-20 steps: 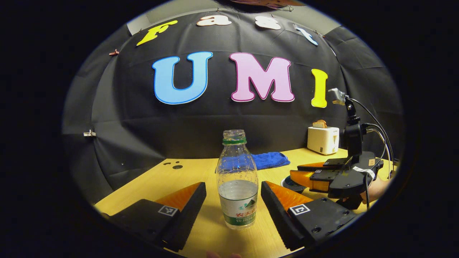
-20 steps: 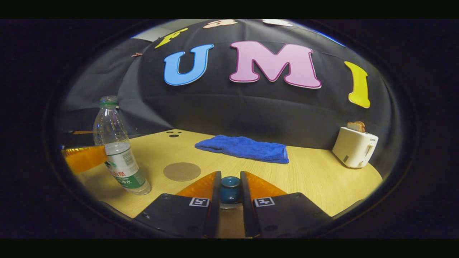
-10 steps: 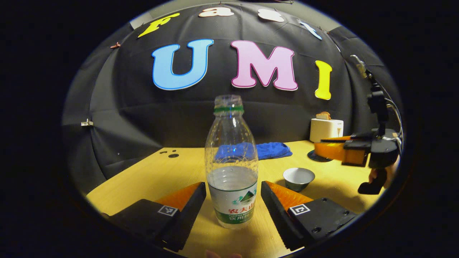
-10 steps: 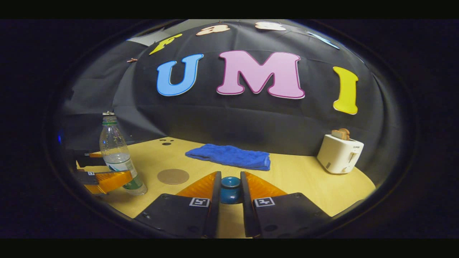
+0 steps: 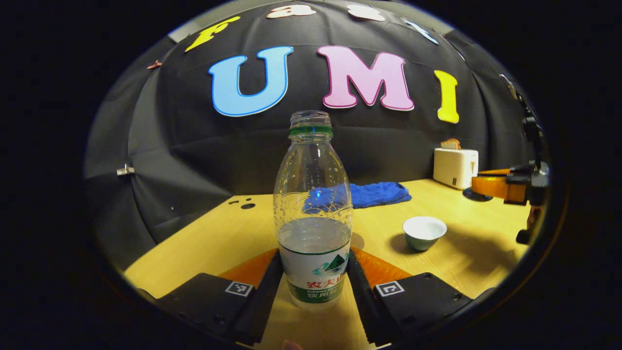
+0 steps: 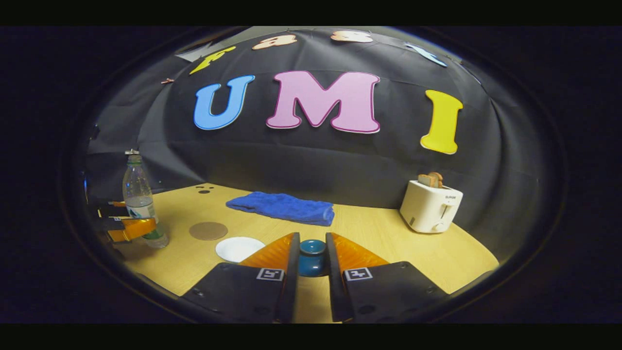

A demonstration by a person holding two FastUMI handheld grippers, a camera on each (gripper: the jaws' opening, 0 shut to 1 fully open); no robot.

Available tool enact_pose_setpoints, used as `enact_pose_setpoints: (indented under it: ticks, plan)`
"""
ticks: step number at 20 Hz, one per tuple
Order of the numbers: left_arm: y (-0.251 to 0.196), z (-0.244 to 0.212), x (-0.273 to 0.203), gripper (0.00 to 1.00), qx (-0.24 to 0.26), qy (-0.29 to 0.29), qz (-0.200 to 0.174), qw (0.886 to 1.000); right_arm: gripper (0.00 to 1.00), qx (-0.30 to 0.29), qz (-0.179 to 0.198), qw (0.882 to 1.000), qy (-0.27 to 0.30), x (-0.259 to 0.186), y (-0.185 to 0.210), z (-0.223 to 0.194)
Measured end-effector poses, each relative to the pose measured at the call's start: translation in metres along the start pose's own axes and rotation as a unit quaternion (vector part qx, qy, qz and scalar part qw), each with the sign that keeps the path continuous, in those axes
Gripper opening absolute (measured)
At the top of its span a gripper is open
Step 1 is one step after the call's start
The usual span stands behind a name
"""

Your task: Open the teacup lid with one hand, grasp the water bottle and pour water into the teacup with the other hand; after pouring, place the water bottle on the coaster and then close the teacup lid.

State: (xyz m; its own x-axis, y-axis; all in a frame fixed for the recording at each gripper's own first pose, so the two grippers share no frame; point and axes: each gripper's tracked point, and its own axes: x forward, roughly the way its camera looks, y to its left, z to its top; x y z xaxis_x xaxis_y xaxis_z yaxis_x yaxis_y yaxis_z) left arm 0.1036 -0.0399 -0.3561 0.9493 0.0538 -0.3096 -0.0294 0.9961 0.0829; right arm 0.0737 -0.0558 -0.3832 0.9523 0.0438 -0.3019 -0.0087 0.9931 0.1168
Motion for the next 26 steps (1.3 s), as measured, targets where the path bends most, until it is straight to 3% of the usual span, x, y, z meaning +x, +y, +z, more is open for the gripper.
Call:
enact_pose_setpoints:
  ticks: [2, 5, 6, 7, 9, 15, 17, 18, 19, 20, 22, 26]
  plan:
    - [0.008, 0.009, 0.002, 0.76, 0.072, -0.005, 0.014, 0.997, 0.35, -0.003, -0.001, 1.0, 0.001, -0.004, -0.005, -0.001]
    - [0.012, 0.026, 0.013, 0.76, 0.191, -0.013, 0.03, 0.981, 0.3, -0.01, -0.002, 1.0, -0.002, -0.008, -0.014, 0.0]
    - [0.013, 0.026, 0.015, 0.76, 0.219, -0.011, 0.029, 0.975, 0.25, -0.012, -0.001, 1.0, -0.004, -0.008, -0.017, 0.002]
    - [0.01, 0.025, 0.02, 0.76, 0.238, -0.006, 0.028, 0.971, 0.3, -0.015, -0.001, 1.0, -0.006, -0.008, -0.019, 0.002]
    - [0.003, 0.023, 0.029, 0.76, 0.279, 0.005, 0.02, 0.96, 0.3, -0.016, -0.002, 1.0, -0.008, -0.009, -0.026, 0.002]
    - [-0.01, 0.027, 0.047, 0.75, 0.423, 0.001, 0.021, 0.906, 0.3, -0.014, -0.005, 1.0, -0.014, -0.011, -0.042, -0.002]
    - [-0.013, 0.034, 0.053, 0.75, 0.487, -0.011, 0.029, 0.873, 0.3, -0.013, -0.007, 1.0, -0.019, -0.012, -0.048, -0.002]
    - [-0.016, 0.035, 0.051, 0.75, 0.518, -0.018, 0.033, 0.855, 0.35, -0.012, -0.007, 1.0, -0.018, -0.012, -0.051, -0.004]
    - [-0.019, 0.036, 0.053, 0.75, 0.536, -0.022, 0.032, 0.843, 0.3, -0.01, -0.007, 1.0, -0.019, -0.011, -0.053, -0.005]
    - [-0.019, 0.035, 0.054, 0.75, 0.545, -0.022, 0.03, 0.838, 0.35, -0.007, -0.007, 1.0, -0.019, -0.011, -0.056, -0.007]
    - [-0.022, 0.03, 0.058, 0.75, 0.559, -0.016, 0.025, 0.828, 0.35, -0.006, -0.006, 1.0, -0.02, -0.012, -0.059, -0.01]
    - [-0.02, 0.039, 0.067, 0.75, 0.606, -0.016, 0.059, 0.793, 0.35, -0.006, 0.001, 1.0, -0.023, -0.012, -0.066, -0.012]
